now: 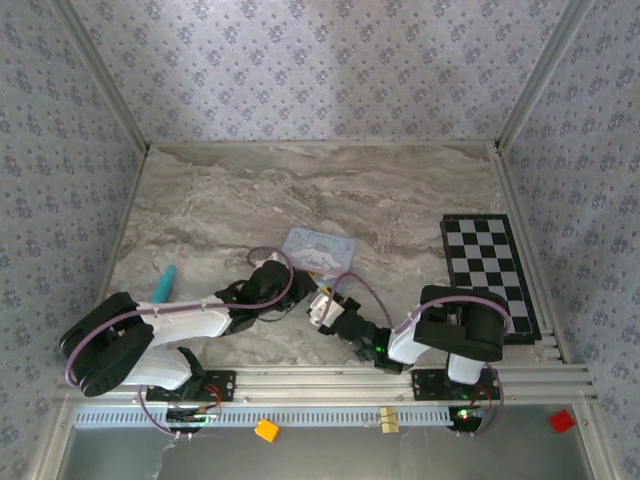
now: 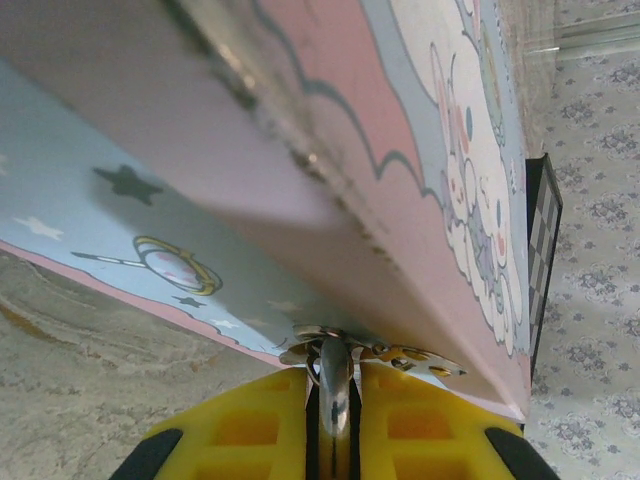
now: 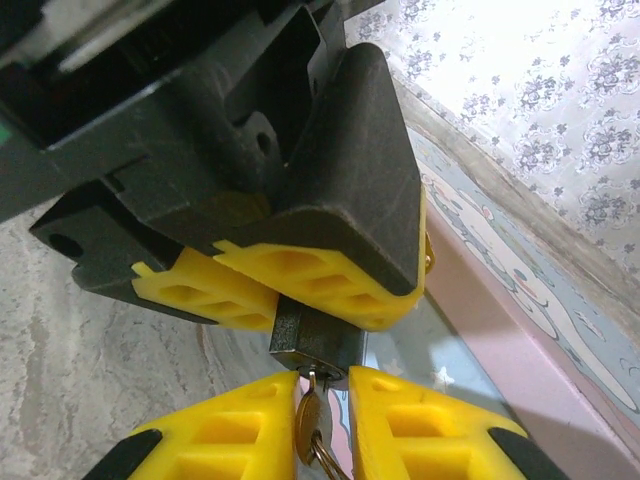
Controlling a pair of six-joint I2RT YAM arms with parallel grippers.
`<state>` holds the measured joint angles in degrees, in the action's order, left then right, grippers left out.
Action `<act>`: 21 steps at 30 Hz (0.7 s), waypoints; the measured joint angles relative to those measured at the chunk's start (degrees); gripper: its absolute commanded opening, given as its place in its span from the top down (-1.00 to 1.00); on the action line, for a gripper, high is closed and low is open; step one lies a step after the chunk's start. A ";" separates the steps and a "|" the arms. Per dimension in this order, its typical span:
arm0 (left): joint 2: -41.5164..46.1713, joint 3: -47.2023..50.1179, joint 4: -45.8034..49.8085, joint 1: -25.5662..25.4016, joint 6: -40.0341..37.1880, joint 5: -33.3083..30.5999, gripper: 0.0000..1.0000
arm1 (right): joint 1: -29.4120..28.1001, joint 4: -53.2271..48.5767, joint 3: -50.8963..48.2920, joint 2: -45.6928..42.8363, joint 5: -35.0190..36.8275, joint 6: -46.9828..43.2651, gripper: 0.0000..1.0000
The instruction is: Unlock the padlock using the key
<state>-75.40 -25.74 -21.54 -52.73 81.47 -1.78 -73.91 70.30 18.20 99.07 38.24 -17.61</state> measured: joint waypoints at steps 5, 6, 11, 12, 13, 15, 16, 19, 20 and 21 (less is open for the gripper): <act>-0.02 0.00 -0.44 0.13 0.02 0.02 1.00 | -0.09 0.15 0.17 0.39 0.90 0.42 0.67; -0.02 0.00 -0.48 0.15 0.00 0.00 1.00 | -0.13 0.26 0.20 0.50 1.14 0.48 0.66; -0.02 0.00 -0.50 0.13 0.00 0.00 1.00 | -0.28 0.70 0.24 0.85 1.68 0.98 0.61; -0.02 0.00 -0.50 0.13 0.02 0.00 1.00 | -0.28 0.70 0.24 0.92 1.77 1.14 0.60; -0.02 0.00 -0.55 0.13 0.02 0.00 1.00 | -0.28 0.74 0.24 1.11 1.95 1.29 0.59; -0.02 0.00 -0.57 0.13 0.02 0.02 1.00 | -0.28 0.74 0.24 1.66 2.54 1.31 0.59; -0.02 0.00 -0.57 0.13 0.02 0.02 1.00 | -0.31 0.85 0.24 1.99 2.80 1.36 0.59; 0.04 0.00 -0.50 0.13 0.00 0.00 1.00 | -0.39 1.11 0.24 2.91 3.39 1.51 0.60; 0.09 0.04 -0.50 0.13 0.00 0.00 1.00 | -0.39 1.14 0.24 3.15 3.58 1.51 0.61; 0.17 0.04 -0.48 0.13 0.00 0.00 1.00 | -0.39 1.20 0.24 3.28 3.63 1.49 0.62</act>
<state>-75.22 -25.69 -22.02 -52.60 81.47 -1.78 -74.30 71.50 18.44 102.35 41.87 -16.12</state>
